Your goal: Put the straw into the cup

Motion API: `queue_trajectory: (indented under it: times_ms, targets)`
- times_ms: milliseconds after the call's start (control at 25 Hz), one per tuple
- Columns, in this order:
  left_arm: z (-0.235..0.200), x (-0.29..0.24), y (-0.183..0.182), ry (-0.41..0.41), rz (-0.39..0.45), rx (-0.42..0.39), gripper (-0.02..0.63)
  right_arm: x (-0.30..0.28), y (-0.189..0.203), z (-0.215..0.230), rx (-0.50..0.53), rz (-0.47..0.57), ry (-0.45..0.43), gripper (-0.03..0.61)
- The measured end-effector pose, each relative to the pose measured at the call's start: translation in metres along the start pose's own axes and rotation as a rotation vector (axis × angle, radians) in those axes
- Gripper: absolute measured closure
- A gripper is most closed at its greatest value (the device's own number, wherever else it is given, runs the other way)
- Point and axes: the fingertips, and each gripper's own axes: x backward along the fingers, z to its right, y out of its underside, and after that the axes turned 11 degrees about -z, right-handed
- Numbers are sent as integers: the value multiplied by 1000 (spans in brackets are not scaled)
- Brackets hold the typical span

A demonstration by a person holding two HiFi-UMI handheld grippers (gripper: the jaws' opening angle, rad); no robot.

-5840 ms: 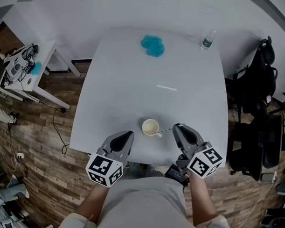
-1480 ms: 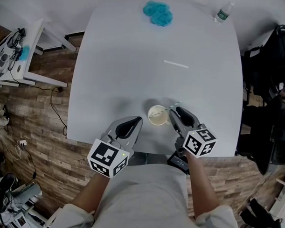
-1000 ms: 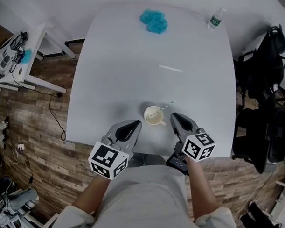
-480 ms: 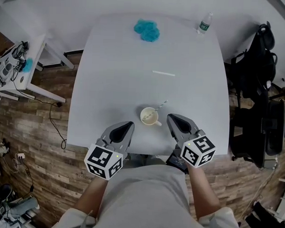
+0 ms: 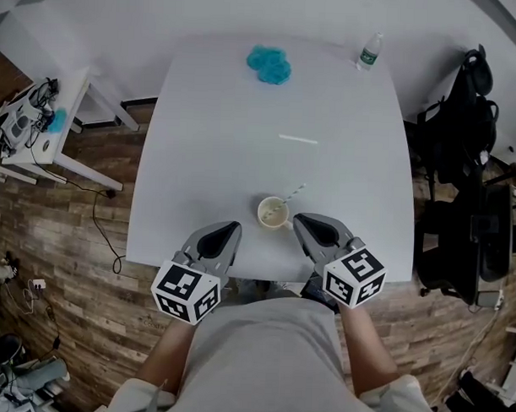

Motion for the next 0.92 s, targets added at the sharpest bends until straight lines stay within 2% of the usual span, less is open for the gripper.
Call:
queue_trajectory:
  times_ms: [280,920]
  targets:
    - [3,-1,1,18,-13,-16,595,-4,-5,-9,15,0,-22,574]
    - [8,-1,-1,28,-18,-22,595,-4,6,-3,19,-31,4,574]
